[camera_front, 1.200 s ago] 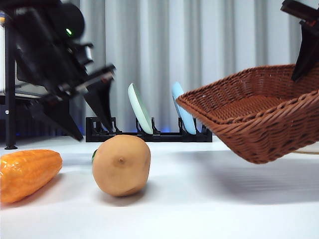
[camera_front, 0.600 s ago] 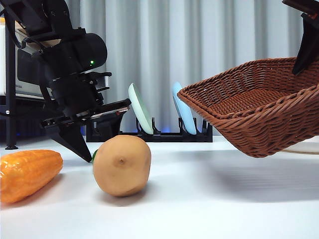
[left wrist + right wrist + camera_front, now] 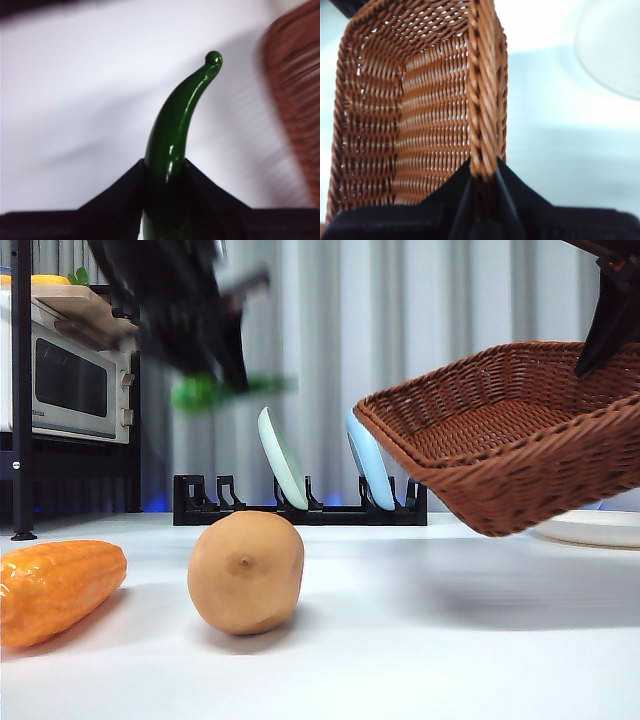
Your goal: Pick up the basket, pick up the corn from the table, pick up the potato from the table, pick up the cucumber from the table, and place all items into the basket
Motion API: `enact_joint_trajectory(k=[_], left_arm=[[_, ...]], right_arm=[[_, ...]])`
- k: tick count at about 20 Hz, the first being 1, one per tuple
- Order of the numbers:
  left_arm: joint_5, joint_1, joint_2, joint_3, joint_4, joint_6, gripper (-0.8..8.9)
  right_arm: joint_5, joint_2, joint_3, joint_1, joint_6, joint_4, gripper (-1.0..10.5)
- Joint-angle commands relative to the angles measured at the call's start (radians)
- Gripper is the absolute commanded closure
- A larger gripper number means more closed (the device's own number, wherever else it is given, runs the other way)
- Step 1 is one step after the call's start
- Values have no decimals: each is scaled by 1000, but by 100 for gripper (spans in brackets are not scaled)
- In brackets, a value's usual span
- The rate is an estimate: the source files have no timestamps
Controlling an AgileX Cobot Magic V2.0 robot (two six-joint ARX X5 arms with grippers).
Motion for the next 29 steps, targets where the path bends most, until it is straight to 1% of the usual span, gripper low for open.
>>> enact_joint_trajectory(k=[1,3,4,8,9,10,11,13,14,16,18,20,21,22,23,24,25,29], left_arm=[[10,-30,-91,-3,-8,3,822],[29,-76,-152,-3,-24,3,822],[28,-109,-167,-3,-26,-4,822],[14,-252,-149,-3,-18,-32,822],[-14,-287,-135,-3,-12,-45,822],[-60,-318,-122,-3,-7,-48,822],[-111,-342,-109,-3,1,-70,822],[-179,-372,-79,-3,32,-113,822],[-190,-381,-60,-3,50,-142,822],[-187,-382,-21,-3,67,-173,822],[-185,-382,21,-3,60,-177,821],[-183,-382,55,-3,47,-177,812],[-182,-382,64,-3,40,-177,770],[-182,-382,65,-3,32,-177,633],[-182,-383,65,-3,28,-177,386],[-182,-386,64,-3,24,-177,223],[-179,-388,64,-3,16,-176,198],[-155,-389,37,-3,-18,-171,198]], right_arm=[[-40,30,11,4,55,46,959],[-134,66,11,10,92,83,959],[-161,85,11,19,115,105,959],[-221,133,11,76,185,183,959],[-221,135,11,90,201,199,959],[-223,135,11,103,214,219,959],[-225,135,11,115,224,235,959],[-241,135,11,129,243,248,959],[-241,135,11,134,243,248,959],[-248,135,11,135,243,247,959],[-292,135,11,134,254,247,959],[-293,134,11,134,258,247,959],[-294,134,11,134,258,247,959],[-294,134,11,134,257,246,959],[-294,134,11,134,258,246,959],[-293,134,11,134,257,246,959],[-293,134,11,134,257,246,959],[-293,134,11,134,257,241,959]])
